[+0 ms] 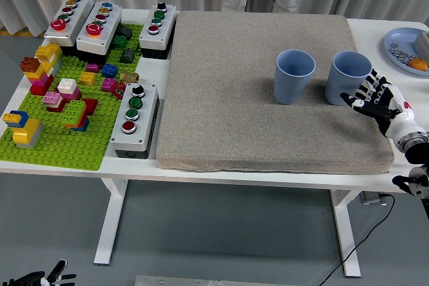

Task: Pick cup pour cup place

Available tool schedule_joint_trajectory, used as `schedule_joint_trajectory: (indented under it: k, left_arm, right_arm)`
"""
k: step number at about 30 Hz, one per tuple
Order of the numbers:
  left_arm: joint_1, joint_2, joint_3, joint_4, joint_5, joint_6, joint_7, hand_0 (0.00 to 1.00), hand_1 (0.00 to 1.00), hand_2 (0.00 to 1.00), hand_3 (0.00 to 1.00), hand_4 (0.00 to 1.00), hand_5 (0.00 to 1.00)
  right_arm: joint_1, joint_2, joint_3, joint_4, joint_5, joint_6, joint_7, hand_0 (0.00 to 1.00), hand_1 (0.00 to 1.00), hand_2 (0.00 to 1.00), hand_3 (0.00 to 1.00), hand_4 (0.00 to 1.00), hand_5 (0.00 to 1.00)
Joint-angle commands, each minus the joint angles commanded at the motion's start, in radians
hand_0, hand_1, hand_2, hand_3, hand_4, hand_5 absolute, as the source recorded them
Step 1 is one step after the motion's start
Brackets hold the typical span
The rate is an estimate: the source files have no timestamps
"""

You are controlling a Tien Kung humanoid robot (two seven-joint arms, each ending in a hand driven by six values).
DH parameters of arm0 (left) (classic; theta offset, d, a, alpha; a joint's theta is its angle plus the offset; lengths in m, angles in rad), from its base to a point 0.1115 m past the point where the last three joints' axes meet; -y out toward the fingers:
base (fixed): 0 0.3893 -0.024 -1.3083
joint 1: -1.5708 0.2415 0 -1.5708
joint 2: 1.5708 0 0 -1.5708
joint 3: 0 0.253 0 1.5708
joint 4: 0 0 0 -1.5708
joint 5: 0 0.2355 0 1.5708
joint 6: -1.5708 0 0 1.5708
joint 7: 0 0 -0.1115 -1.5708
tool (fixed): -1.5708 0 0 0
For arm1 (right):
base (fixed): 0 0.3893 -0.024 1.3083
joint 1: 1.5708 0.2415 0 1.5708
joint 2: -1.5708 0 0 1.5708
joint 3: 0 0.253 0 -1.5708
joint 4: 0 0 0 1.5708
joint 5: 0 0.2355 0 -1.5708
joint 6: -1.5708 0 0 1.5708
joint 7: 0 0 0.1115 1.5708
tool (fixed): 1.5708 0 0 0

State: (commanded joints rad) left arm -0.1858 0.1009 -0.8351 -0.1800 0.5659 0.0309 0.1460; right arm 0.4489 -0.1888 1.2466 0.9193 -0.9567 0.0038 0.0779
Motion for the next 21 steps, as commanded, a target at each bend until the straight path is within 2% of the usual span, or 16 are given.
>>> schedule_joint_trajectory:
  k: [21]
  left_arm:
    - [-0.01, -0.003, 0.003, 0.0, -0.005, -0.001, -0.003, 0.711, 0.702, 0.743, 0.638, 0.506, 0.977]
  right_arm:
    - [0.024, 0.004, -0.001, -0.021, -0.003, -0.001, 0.005, 0.918, 0.89, 0.998, 0.998, 0.848, 0.251]
